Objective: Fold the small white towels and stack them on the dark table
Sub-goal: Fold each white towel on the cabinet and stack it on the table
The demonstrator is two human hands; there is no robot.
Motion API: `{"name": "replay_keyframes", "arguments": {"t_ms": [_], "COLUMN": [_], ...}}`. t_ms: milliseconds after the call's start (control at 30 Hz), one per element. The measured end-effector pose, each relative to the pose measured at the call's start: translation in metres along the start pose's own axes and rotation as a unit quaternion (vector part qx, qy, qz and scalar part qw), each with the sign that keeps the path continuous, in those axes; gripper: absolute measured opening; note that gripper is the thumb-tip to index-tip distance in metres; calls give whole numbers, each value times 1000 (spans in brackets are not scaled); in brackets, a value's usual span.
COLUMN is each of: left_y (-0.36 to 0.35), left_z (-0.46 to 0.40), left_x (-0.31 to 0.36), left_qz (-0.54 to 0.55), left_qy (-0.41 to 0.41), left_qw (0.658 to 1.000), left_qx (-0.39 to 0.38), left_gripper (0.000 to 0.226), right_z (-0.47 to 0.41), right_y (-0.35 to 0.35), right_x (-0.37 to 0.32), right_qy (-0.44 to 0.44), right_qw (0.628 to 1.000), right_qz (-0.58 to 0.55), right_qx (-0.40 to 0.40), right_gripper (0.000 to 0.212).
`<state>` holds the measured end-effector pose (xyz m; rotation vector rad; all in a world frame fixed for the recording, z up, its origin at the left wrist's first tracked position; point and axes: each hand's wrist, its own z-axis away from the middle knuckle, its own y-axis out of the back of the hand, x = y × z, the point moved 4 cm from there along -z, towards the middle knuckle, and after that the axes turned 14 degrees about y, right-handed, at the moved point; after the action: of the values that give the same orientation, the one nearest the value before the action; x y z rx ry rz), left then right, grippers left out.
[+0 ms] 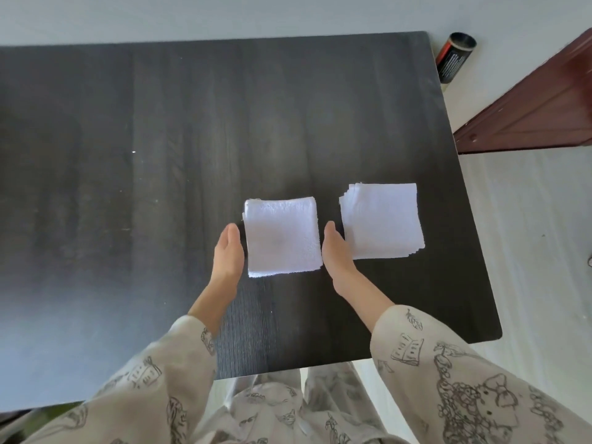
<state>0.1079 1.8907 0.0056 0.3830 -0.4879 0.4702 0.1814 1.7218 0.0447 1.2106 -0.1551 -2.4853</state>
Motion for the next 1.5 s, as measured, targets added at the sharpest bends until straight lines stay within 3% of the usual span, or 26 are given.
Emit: {"name": "replay_keyframes", "arguments": {"t_ms": [100,267,333,400,467,533,633,733,833,933,1100,1500], "left_y": [-9,-12,-10,-12,-28,-57,-120,-174,-205,-212,-215,-212], "left_z": [3,19,25,40,57,73,81,68,54,44,43,25], "left_x": [-8,-1,5,19,37,50,53,48,50,52,37,4], "left_qz": [-29,-30,-67,-110,-125,-154,-299,-414,-490,-531,-553,-550], "left_qy": [-24,-23,-49,-134,-250,-356,-475,-499,-492,-451,-433,-398], "left_qw": [998,994,996,983,952,915,823,754,706,698,688,726], "left_qx": [-58,-104,-39,64,121,113,88,105,141,165,181,107], "left_gripper": [32,37,43,50,47,42,42,50,41,45,50,54], "right_z": [-5,-4,-4,-1,3,-1,-31,-60,-79,-88,-92,-99], "right_y": [-16,-22,-16,3,37,72,106,117,119,118,120,117], "right_x": [-1,4,2,-8,-22,-29,-24,-14,-6,5,31,43], "right_qy": [5,3,61,160,250,320,372,399,420,431,442,440], "right_qw": [994,989,985,975,957,920,840,769,722,706,690,680], "right_qz": [62,61,75,109,142,223,390,498,549,561,571,584], "right_qx": [-92,-137,-143,-111,-30,45,63,41,19,-5,-45,-62], "right_gripper": [50,56,46,27,34,35,40,45,45,55,52,55]}}
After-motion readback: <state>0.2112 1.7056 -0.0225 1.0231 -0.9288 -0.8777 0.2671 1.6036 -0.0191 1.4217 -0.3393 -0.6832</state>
